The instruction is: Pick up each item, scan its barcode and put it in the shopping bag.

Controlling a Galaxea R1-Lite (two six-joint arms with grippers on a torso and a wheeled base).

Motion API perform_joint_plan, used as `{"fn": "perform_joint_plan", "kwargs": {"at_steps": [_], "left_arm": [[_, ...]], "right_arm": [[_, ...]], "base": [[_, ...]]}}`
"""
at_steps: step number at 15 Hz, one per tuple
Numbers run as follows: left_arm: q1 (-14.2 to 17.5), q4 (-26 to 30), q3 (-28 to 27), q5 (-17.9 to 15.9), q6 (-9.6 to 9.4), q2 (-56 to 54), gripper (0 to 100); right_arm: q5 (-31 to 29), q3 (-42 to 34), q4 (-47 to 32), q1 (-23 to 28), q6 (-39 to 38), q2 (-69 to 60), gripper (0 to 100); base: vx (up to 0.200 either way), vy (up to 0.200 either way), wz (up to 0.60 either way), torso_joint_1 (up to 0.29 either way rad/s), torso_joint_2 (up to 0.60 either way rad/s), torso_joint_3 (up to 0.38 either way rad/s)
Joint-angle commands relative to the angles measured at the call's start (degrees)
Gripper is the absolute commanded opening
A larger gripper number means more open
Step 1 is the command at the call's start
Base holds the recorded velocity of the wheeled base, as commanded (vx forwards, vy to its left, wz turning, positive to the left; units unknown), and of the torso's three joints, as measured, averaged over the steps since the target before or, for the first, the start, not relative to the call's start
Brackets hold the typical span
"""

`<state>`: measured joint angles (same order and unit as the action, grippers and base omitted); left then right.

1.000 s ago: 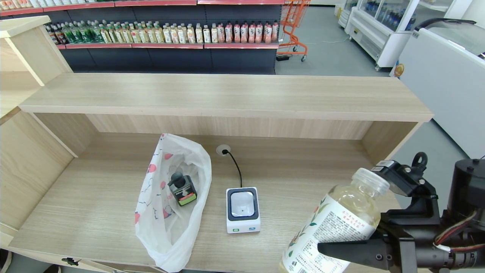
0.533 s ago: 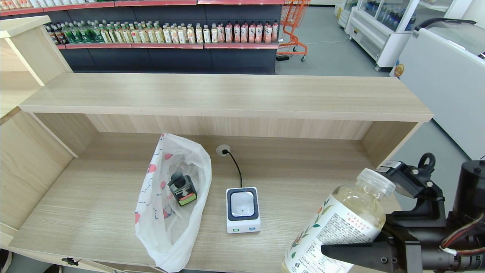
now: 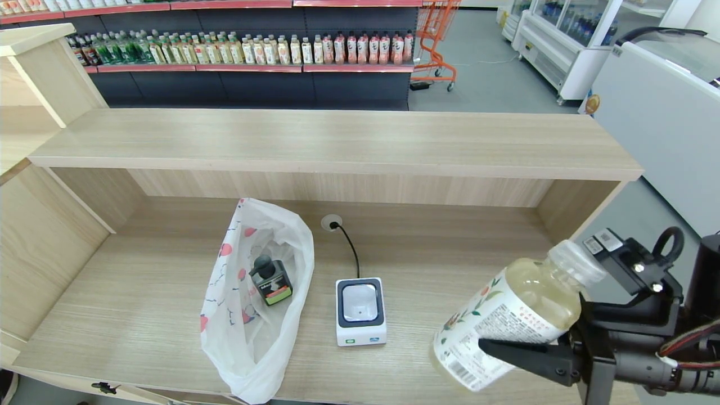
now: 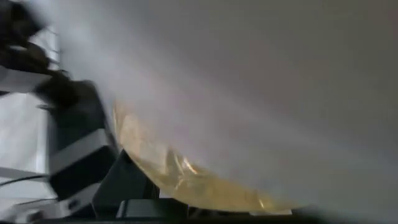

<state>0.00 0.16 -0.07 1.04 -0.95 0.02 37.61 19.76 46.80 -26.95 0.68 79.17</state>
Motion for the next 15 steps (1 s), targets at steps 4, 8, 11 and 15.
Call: {"fn": "perform_joint_plan", "kwargs": {"at_steps": [4, 8, 11, 15], "left_arm": [[0.00, 0.02, 0.07, 0.02, -0.02, -0.02, 100], [0.00, 0.02, -0.01, 0.02, -0.02, -0.02, 100], [0.00, 0.02, -0.01, 0.02, 0.07, -0.02, 100], [0.00, 0.02, 0.07, 0.02, -0.02, -0.02, 100]], "right_arm": [[-22.05, -0.95, 0.84, 6.91, 43.35, 0.46, 0], [-22.40, -1.30, 8.31, 7.00, 60.40, 2.05, 0], [-21.96, -1.74, 11.56, 7.27, 62.69, 0.73, 0], [-21.88, -3.15, 11.82, 7.00, 67.43, -2.26, 0]], "base": [[0.000, 0.000, 0.00, 0.000, 0.00, 0.000], [0.000, 0.000, 0.00, 0.000, 0.00, 0.000], [0.000, 0.000, 0.00, 0.000, 0.00, 0.000], [0.000, 0.000, 0.00, 0.000, 0.00, 0.000]]}}
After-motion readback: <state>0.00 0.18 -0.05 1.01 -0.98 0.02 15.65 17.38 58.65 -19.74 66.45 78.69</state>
